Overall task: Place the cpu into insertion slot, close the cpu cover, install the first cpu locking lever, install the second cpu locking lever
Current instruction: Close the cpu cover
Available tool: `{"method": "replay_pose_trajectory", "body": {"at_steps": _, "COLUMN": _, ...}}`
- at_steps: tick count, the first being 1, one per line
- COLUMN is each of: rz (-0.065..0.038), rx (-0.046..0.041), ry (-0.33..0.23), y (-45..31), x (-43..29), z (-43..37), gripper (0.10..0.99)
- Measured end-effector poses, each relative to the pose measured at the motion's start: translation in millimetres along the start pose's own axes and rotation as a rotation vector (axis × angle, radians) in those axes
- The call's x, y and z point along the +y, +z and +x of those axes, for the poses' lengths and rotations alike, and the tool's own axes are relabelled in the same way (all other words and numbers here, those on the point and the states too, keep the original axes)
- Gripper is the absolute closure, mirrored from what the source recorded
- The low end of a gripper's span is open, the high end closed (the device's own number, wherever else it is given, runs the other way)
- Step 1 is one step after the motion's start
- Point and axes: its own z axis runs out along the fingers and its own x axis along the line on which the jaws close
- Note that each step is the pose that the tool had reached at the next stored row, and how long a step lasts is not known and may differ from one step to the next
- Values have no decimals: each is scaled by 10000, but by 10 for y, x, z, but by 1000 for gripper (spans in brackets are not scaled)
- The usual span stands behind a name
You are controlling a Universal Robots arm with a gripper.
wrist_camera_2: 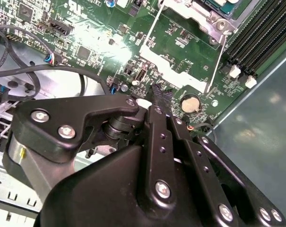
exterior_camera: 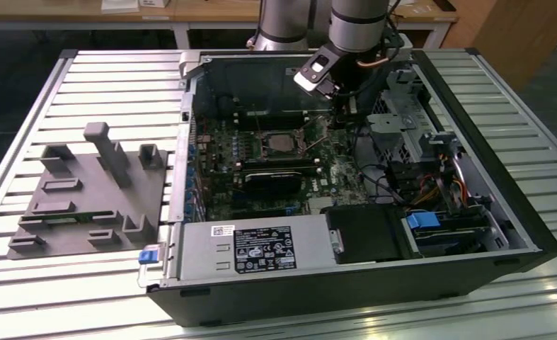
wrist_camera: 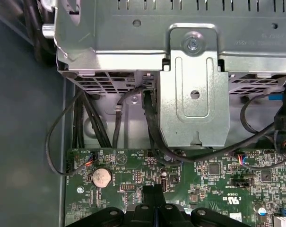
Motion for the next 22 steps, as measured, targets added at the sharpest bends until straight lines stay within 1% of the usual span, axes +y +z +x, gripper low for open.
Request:
{"method": "replay_pose_trajectory", "body": {"at_steps": 1, "rz": 104, "rx": -2, "ry": 0, "y": 2, "x": 0, "z": 0, "gripper": 984}}
{"method": "replay_pose_trajectory", "body": {"at_steps": 3, "rz": 398, "rx": -11, "ry": 0, "y": 5, "x": 1, "z": 0, "gripper": 984}}
{"method": "replay_pose_trajectory", "body": {"at_steps": 8, "rz": 1208, "rx": -27, "ry": -2, "y": 15, "x": 4, "z": 0, "gripper": 984}}
{"method": "replay_pose_trajectory", "body": {"at_steps": 9, "rz": 1387, "rx": -30, "ry": -3, "y": 17, "x": 5, "z": 0, "gripper": 984}}
{"method": "replay_pose_trajectory", "body": {"at_steps": 11, "rz": 1703, "rx": -38, "ry": -4, "y": 21, "x": 6, "z": 0, "gripper": 984}}
{"method": "replay_pose_trajectory", "body": {"at_steps": 12, "rz": 1831, "rx": -41, "ry": -4, "y": 22, "x": 6, "z": 0, "gripper": 984}}
{"method": "replay_pose_trajectory", "body": {"at_steps": 14, "rz": 2036, "rx": -44, "ry": -6, "y": 24, "x": 7, "z": 0, "gripper": 984}}
{"method": "replay_pose_trajectory", "body": {"at_steps": 15, "rz": 2172, "rx": -47, "ry": -6, "y": 26, "x": 7, "z": 1, "gripper": 984}}
{"method": "replay_pose_trajectory", "body": {"at_steps": 16, "rz": 2267, "rx": -49, "ry": -5, "y": 27, "x": 7, "z": 0, "gripper": 984}}
{"method": "replay_pose_trajectory", "body": {"at_steps": 17, "rz": 2285, "rx": -50, "ry": -5, "y": 27, "x": 6, "z": 0, "gripper": 984}}
{"method": "replay_pose_trajectory", "body": {"at_steps": 22, "rz": 2298, "rx": -48, "ry": -5, "y": 27, "x": 4, "z": 0, "gripper": 984}}
